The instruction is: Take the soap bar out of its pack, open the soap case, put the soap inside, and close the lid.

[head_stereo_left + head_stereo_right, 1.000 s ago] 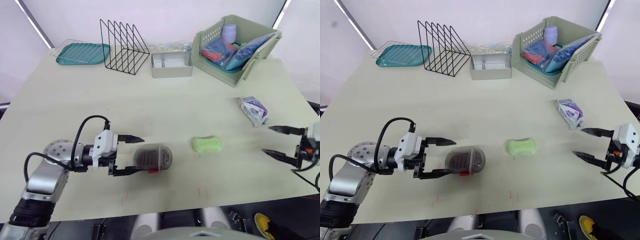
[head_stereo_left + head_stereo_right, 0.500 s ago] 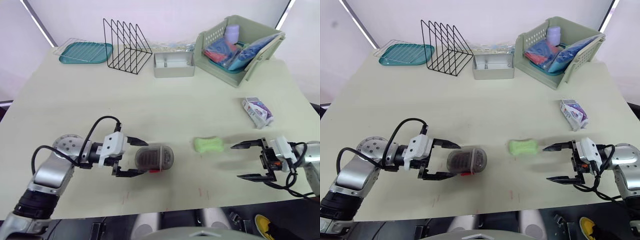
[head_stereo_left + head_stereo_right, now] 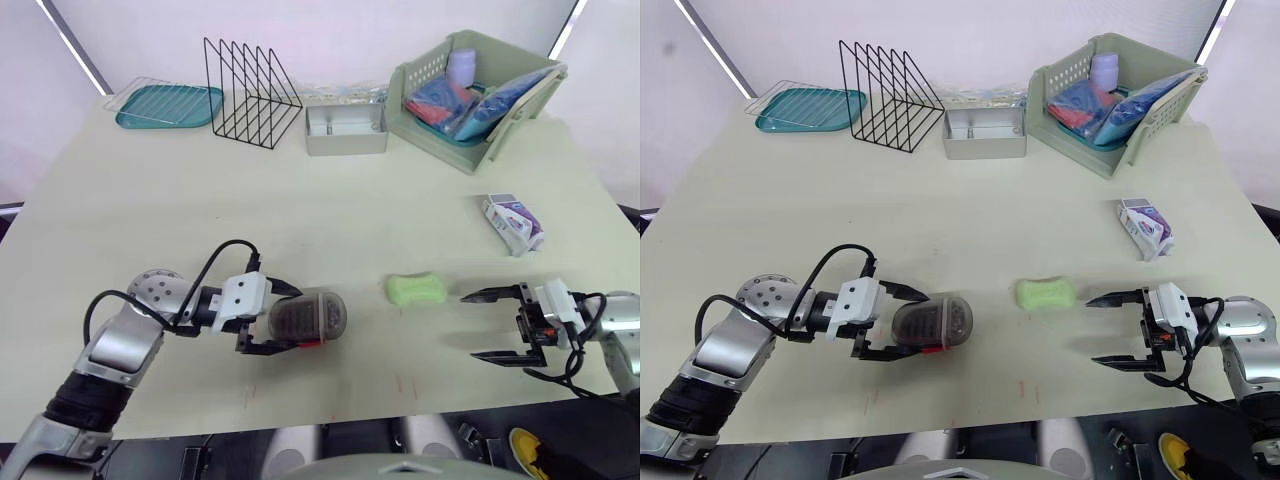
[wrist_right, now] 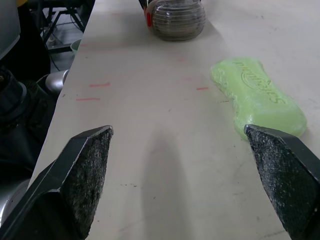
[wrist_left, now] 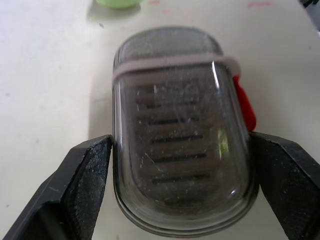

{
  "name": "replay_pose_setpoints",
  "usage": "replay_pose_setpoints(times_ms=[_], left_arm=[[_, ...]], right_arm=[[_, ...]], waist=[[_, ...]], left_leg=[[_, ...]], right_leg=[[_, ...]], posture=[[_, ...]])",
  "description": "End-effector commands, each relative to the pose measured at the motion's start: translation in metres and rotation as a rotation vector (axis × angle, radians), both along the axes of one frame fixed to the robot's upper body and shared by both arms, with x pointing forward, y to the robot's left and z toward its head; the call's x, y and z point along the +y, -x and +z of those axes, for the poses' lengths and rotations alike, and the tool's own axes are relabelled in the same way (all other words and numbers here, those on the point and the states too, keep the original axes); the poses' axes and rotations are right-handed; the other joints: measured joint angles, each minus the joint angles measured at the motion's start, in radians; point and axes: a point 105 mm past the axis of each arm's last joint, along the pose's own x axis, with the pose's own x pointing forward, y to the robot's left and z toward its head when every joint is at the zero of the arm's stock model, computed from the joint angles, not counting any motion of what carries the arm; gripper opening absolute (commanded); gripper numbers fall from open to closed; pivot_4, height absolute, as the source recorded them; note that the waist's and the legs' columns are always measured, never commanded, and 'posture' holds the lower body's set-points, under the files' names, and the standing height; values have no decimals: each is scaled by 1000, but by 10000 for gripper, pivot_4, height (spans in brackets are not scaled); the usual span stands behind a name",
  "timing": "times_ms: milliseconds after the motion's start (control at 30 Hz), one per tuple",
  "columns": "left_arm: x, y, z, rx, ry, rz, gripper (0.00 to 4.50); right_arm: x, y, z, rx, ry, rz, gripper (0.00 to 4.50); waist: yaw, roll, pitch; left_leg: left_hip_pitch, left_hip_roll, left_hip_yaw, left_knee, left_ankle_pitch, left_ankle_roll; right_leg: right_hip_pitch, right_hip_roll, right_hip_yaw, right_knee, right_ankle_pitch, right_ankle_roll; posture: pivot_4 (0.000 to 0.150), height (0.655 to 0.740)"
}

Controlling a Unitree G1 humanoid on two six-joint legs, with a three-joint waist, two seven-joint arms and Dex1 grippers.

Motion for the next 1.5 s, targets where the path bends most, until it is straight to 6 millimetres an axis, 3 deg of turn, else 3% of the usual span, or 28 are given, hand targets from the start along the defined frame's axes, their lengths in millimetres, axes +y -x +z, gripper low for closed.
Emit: replay_pose_setpoints(times_ms=[33,533,667,900,1000,1100,1267,1500], left_arm=[[0,-5,4,-41,0,-1,45000],[5,-9,5,-60,-12,-22,45000],[4,-8,1,-67,-17,-29,34516],[3,-9,3,-81,0,-23,34484],[-3,-13,19,-117,76,-1,34484],[-9,-16,31,-151,127,7,34484],[-28,-19,42,-195,204,1,34484],[-53,-20,58,-290,289,-15,34484]], right_arm=[[-2,-1,6,-35,-5,-6,44121],[-5,-5,7,-42,3,-16,44121],[-6,-5,6,-39,7,-19,45000],[-6,-9,11,-71,8,-21,45000],[9,-24,45,-46,-39,-52,45000],[28,-24,71,103,-33,-59,45000],[62,-27,88,363,-15,-121,45000],[99,-44,88,790,-34,-280,45000]], waist=[[0,0,0],[-1,0,0],[0,0,0],[0,0,0],[-1,1,0],[-2,2,1],[2,1,1],[2,0,0]], left_leg=[[0,0,0,0,0,0],[0,0,0,0,0,0],[0,0,0,0,0,0],[1,0,0,0,0,0],[1,0,0,0,0,0],[-1,1,0,1,0,0],[-2,1,-4,1,0,0],[-3,0,-3,2,0,0]], right_leg=[[0,0,0,0,0,0],[0,0,0,0,0,0],[0,0,0,0,0,0],[1,0,0,0,0,0],[1,0,0,0,0,0],[-1,0,1,2,0,0],[-1,1,-3,0,0,0],[-1,0,-2,1,0,0]], posture=[[1500,7400],[1500,7400],[1500,7400],[1500,7400],[1500,7400],[1500,7400],[1500,7400],[1500,7400]])
